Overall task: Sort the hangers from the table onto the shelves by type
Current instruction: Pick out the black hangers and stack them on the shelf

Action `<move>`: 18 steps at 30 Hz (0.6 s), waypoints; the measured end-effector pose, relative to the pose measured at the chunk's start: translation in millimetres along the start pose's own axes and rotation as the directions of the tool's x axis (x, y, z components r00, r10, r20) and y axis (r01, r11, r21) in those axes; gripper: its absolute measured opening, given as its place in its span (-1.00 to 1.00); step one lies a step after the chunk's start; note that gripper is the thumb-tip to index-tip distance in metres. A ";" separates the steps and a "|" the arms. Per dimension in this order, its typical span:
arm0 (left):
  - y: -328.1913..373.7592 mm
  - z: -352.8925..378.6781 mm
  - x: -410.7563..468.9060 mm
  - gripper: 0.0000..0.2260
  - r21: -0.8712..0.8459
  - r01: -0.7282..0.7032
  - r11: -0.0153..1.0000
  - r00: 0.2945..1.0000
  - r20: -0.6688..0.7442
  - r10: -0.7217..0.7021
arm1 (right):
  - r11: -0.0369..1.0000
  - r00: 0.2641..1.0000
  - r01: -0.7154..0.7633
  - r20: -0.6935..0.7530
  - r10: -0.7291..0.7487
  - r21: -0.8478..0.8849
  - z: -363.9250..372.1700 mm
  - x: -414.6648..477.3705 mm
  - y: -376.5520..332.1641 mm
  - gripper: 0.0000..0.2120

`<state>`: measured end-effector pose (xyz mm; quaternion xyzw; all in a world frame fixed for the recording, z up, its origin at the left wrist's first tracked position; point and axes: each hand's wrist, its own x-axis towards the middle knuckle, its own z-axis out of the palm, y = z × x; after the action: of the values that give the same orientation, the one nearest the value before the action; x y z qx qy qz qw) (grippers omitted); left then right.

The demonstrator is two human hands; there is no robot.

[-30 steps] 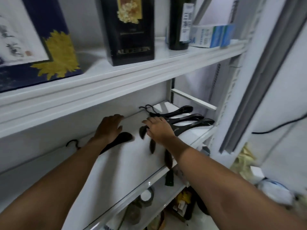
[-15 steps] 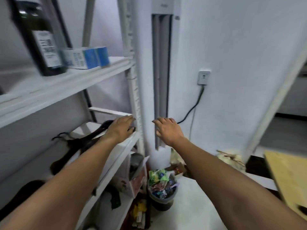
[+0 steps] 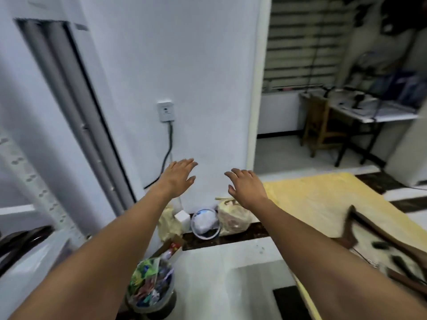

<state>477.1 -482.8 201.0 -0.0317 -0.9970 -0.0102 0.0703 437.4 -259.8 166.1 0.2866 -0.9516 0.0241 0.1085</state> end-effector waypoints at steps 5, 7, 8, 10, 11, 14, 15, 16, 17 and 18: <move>97.8 18.8 55.9 -0.55 -0.007 -0.187 0.982 0.982 0.037 0.187 | 0.984 0.985 -0.173 0.012 0.174 -0.037 2.5 -48.3 93.6 -0.55; 135.4 24.9 70.3 -0.55 -0.008 -0.268 0.963 0.962 0.053 0.268 | 0.968 0.969 -0.246 0.027 0.247 -0.045 4.0 -71.2 125.2 -0.55; 152.5 28.0 75.5 -0.54 -0.005 -0.306 0.952 0.950 0.061 0.306 | 0.959 0.959 -0.280 0.037 0.282 -0.044 5.0 -82.4 138.0 -0.55; 183.6 33.7 83.3 -0.54 -0.009 -0.370 0.929 0.926 0.070 0.370 | 0.938 0.937 -0.343 0.051 0.344 -0.044 7.6 -104.0 159.2 -0.54; 199.1 36.7 86.9 -0.54 -0.013 -0.401 0.916 0.913 0.078 0.401 | 0.926 0.925 -0.374 0.051 0.376 -0.043 8.9 -115.5 168.7 -0.54; 238.5 48.5 96.4 -0.54 -0.010 -0.481 0.877 0.871 0.108 0.479 | 0.888 0.886 -0.457 0.061 0.460 -0.052 11.1 -148.5 190.3 -0.53; 248.6 51.9 98.6 -0.54 -0.010 -0.502 0.865 0.859 0.115 0.500 | 0.876 0.874 -0.479 0.071 0.481 -0.054 11.9 -158.0 195.4 -0.53; 261.3 56.0 101.3 -0.55 -0.014 -0.531 0.847 0.840 0.120 0.529 | 0.861 0.857 -0.505 0.082 0.508 -0.056 12.8 -169.6 201.4 -0.53; 272.8 59.9 103.8 -0.55 -0.020 -0.559 0.829 0.822 0.122 0.557 | 0.846 0.841 -0.530 0.093 0.534 -0.060 13.1 -179.6 206.7 -0.52; 284.5 63.9 106.2 -0.55 -0.027 -0.585 0.811 0.802 0.125 0.583 | 0.830 0.823 -0.555 0.103 0.558 -0.062 13.2 -189.8 211.8 -0.52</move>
<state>381.7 -190.8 157.2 -0.3371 -0.9412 0.0206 0.0066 472.4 18.1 114.9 -0.0037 -0.9987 0.0242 0.0453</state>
